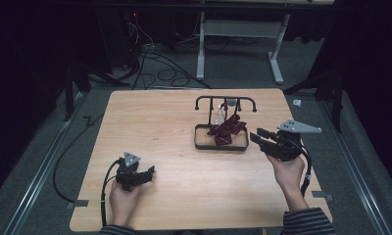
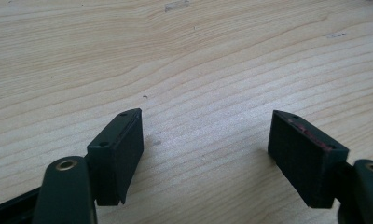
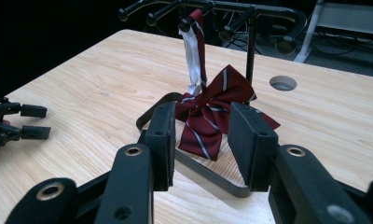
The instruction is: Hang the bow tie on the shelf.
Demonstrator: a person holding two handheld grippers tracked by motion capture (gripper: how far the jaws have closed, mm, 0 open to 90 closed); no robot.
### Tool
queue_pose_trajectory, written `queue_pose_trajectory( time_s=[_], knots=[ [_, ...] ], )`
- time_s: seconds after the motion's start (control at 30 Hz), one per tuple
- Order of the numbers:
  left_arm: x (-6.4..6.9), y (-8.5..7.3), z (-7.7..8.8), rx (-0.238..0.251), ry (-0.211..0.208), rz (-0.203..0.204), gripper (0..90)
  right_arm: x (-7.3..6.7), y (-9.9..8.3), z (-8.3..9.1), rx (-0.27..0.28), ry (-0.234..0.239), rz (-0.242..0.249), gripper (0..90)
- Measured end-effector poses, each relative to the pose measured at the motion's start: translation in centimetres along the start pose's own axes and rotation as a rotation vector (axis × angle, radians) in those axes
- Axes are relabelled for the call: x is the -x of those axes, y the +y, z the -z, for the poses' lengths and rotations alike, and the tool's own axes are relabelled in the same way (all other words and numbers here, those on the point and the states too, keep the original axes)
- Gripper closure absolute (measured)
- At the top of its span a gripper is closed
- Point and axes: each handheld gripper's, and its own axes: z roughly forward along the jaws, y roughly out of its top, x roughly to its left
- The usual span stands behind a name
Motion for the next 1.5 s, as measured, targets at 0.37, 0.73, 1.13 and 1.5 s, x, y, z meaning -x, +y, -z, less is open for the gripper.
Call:
queue_pose_trajectory(
  time_s=[0.37,0.73,1.13,1.5],
  knots=[
    [0.0,0.0,0.0,-0.001,0.001,-0.001,27.2,-0.5,-1.4,0.5,0.009,0.019,-0.015,63.6],
    [0.0,0.0,0.0,-0.001,0.002,-0.002,27.3,-0.9,-3.0,0.6,0.008,0.043,-0.036,63.6],
    [0.0,0.0,0.0,-0.001,0.002,-0.002,27.3,-1.4,-4.6,0.3,-0.006,0.066,-0.056,63.8],
    [0.0,0.0,0.0,-0.001,0.006,-0.005,27.3,-1.9,-5.7,-0.4,-0.020,0.076,-0.058,63.7]
  ],
)
